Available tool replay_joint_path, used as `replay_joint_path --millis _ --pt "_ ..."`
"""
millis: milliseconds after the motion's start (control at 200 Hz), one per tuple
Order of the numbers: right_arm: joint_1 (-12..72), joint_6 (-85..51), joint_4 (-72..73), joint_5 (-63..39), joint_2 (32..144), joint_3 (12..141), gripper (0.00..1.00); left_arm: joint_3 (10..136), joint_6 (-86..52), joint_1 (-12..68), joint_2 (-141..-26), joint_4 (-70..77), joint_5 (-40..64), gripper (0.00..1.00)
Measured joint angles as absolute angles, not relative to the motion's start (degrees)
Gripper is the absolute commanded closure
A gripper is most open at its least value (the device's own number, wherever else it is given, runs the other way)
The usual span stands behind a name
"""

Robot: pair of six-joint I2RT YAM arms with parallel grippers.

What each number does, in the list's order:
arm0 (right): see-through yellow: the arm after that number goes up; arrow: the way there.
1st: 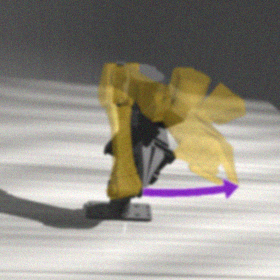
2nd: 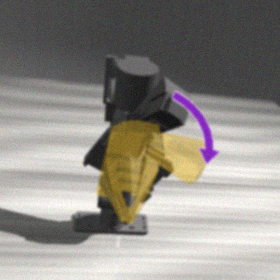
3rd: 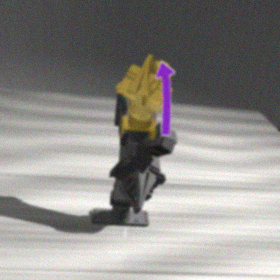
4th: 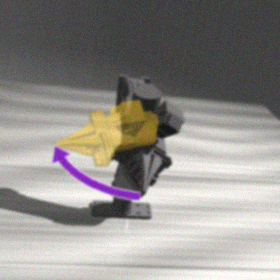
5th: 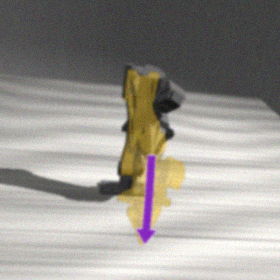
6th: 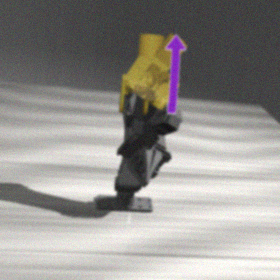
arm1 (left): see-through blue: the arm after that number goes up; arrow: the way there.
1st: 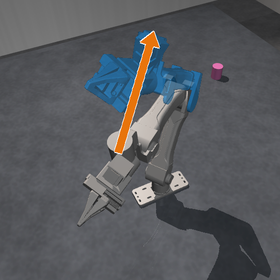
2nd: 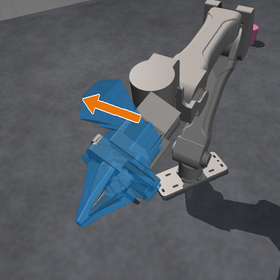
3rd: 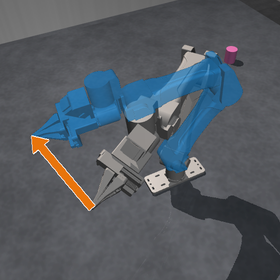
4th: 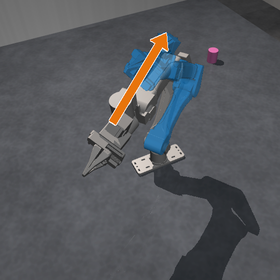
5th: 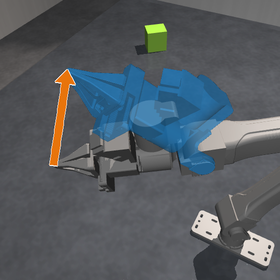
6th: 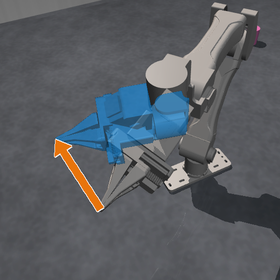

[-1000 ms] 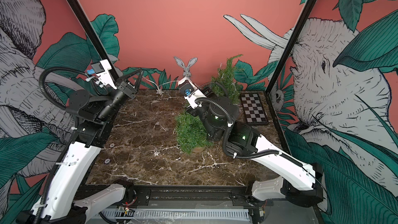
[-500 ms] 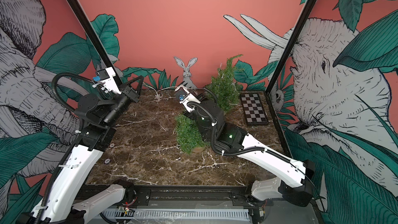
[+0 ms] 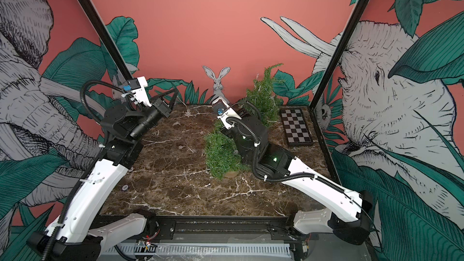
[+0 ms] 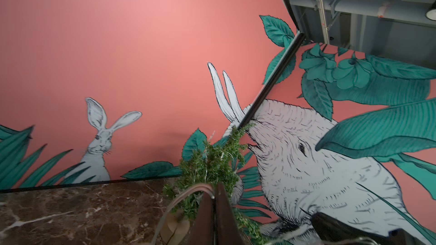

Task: Wrap string light around the christmas tree
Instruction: Wrap the light string around the Christmas tree.

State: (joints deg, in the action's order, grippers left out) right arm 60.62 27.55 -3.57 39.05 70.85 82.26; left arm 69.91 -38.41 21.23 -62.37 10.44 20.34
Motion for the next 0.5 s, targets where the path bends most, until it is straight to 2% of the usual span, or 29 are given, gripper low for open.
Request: replay_joint_path --millis 150,500 --pt "60.4 27.4 -3.4 39.6 68.2 80.7 0.94 69.9 -37.6 24.0 -61.9 10.6 21.9 1.00" --pt "60.3 27.3 -3.5 40.1 63.4 78.2 0.93 69.2 -37.5 24.9 -58.2 12.1 22.5 1.00"
